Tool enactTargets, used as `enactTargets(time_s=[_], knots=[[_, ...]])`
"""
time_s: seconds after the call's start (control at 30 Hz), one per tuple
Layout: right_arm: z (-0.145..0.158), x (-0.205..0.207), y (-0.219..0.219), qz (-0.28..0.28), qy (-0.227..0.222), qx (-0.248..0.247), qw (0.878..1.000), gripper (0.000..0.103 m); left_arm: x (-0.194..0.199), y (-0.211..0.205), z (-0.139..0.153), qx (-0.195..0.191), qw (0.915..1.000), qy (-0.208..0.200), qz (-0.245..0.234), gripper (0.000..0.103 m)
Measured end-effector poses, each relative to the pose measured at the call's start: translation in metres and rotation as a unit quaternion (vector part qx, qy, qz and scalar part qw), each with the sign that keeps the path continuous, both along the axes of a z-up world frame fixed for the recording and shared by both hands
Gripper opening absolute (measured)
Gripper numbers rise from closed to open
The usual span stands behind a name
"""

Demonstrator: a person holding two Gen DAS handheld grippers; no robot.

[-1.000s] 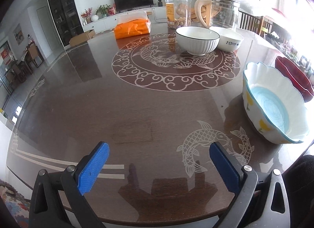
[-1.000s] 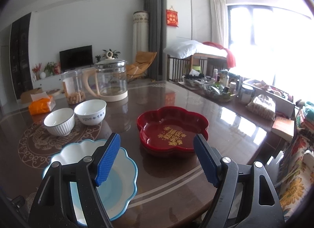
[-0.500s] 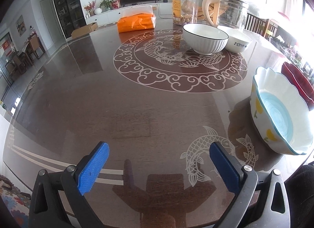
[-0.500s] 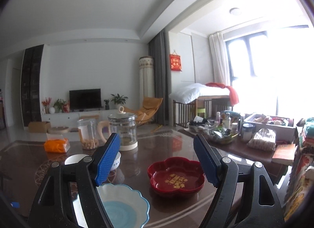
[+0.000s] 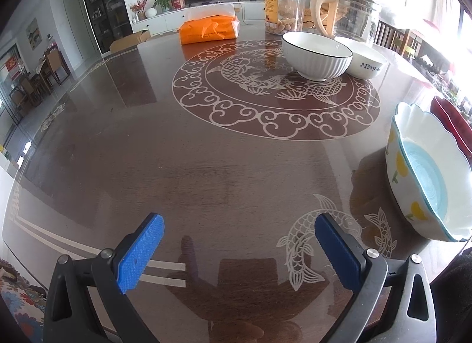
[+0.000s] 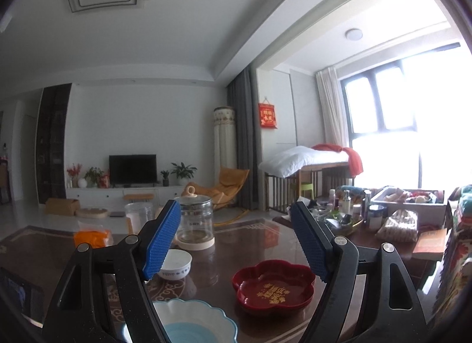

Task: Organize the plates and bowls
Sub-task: 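Move both tools to the black-rimmed white bowl and close on its rim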

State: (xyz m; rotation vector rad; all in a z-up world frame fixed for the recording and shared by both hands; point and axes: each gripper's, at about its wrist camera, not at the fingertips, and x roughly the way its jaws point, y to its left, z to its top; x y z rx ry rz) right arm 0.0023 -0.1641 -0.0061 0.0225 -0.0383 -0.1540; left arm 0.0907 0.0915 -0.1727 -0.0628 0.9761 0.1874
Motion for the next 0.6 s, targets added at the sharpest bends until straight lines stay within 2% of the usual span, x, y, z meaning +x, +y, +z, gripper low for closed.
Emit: enactTargets(time_s=[0.1, 0.17, 0.27, 0.33, 0.37, 0.4, 0.47, 0.53, 0.6], knots=[[-0.005, 0.003, 0.004, 0.001, 0.011, -0.014, 1.0, 0.08, 0.005, 0.002, -0.001, 0.0, 1.0, 0.007, -0.004, 0.102], [-0.009, 0.012, 0.004, 0.006, 0.039, -0.02, 0.999, 0.08, 0.011, 0.003, 0.003, -0.01, 0.9999, 0.005, -0.013, 0.101], [-0.016, 0.038, 0.005, 0.043, 0.111, -0.015, 0.993, 0.08, 0.032, 0.009, 0.021, -0.04, 0.9983, 0.0, -0.042, 0.102], [-0.02, 0.067, 0.008, 0.089, 0.176, -0.003, 0.98, 0.08, 0.056, 0.015, 0.037, -0.068, 0.9951, -0.001, -0.072, 0.102], [-0.021, 0.086, 0.009, 0.111, 0.214, 0.01, 0.97, 0.08, 0.071, 0.018, 0.046, -0.082, 0.993, -0.001, -0.084, 0.102], [-0.024, 0.11, 0.01, 0.136, 0.263, 0.031, 0.955, 0.08, 0.088, 0.021, 0.054, -0.093, 0.9912, 0.0, -0.094, 0.102], [-0.035, 0.161, 0.011, 0.179, 0.358, 0.091, 0.912, 0.08, 0.123, 0.029, 0.07, -0.106, 0.9899, -0.002, -0.095, 0.102], [-0.056, 0.211, 0.017, 0.202, 0.439, 0.144, 0.863, 0.08, 0.161, 0.034, 0.08, -0.117, 0.9882, 0.004, -0.098, 0.102], [-0.077, 0.252, 0.024, 0.206, 0.493, 0.182, 0.825, 0.08, 0.196, 0.036, 0.083, -0.119, 0.9886, 0.018, -0.089, 0.101]])
